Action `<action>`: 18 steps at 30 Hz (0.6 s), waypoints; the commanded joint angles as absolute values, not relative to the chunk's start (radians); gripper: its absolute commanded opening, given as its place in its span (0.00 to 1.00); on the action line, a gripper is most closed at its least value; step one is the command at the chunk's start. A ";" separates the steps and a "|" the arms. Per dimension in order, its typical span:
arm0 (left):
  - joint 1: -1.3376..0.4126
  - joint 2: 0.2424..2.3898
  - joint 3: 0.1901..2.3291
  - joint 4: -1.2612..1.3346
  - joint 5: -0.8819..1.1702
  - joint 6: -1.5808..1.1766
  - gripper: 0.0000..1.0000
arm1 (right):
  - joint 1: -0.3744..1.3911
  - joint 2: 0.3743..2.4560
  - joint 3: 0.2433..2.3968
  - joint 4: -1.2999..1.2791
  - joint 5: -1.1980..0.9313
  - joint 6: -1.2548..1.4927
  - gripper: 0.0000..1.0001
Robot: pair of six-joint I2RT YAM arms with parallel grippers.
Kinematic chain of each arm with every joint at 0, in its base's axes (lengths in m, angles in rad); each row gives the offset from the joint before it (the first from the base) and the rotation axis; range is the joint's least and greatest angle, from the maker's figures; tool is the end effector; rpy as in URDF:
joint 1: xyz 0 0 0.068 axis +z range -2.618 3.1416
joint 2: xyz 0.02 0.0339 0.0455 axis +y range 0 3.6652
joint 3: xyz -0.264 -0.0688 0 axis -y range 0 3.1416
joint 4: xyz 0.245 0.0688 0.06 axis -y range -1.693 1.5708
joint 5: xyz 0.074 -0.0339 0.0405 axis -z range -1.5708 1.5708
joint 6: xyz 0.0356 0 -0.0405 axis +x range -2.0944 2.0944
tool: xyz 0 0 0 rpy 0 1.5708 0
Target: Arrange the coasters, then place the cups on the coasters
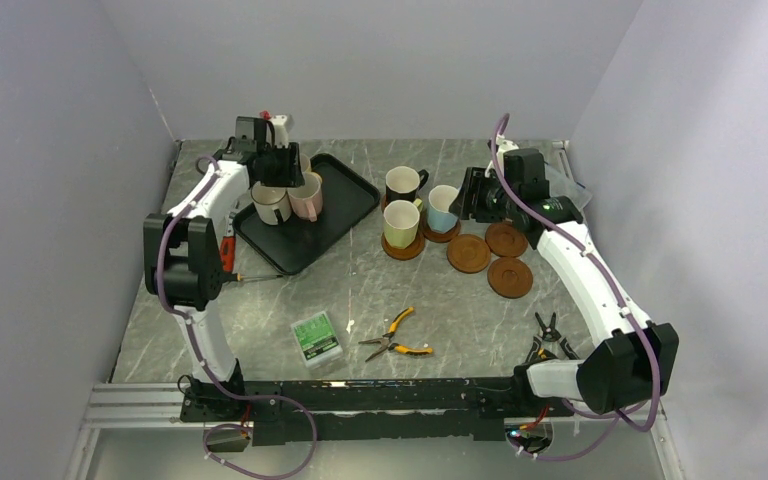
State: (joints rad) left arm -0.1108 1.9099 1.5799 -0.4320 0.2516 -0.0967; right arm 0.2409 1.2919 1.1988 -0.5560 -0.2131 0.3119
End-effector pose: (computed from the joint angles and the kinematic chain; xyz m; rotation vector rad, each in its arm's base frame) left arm 0.4339 -0.0572 0.2649 0.1427 2.3321 -0.3969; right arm 0.2735 0.0750 0.3385 -0.0396 2.2564 0.5372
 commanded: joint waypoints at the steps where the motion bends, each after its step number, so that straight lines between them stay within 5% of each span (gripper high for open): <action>1: -0.112 1.925 1.611 -0.429 0.258 -0.080 0.52 | 0.234 1.257 1.190 -0.517 -0.227 0.316 0.53; 18: -0.151 1.838 1.512 -0.481 0.307 -0.174 0.40 | 0.228 1.243 1.160 -0.505 -0.231 0.323 0.53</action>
State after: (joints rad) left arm -0.1211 1.9209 1.5215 -0.4458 0.2905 -0.1329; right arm 0.2317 1.2758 1.1652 -0.5457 -0.2188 0.3180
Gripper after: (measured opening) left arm 0.397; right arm 0.531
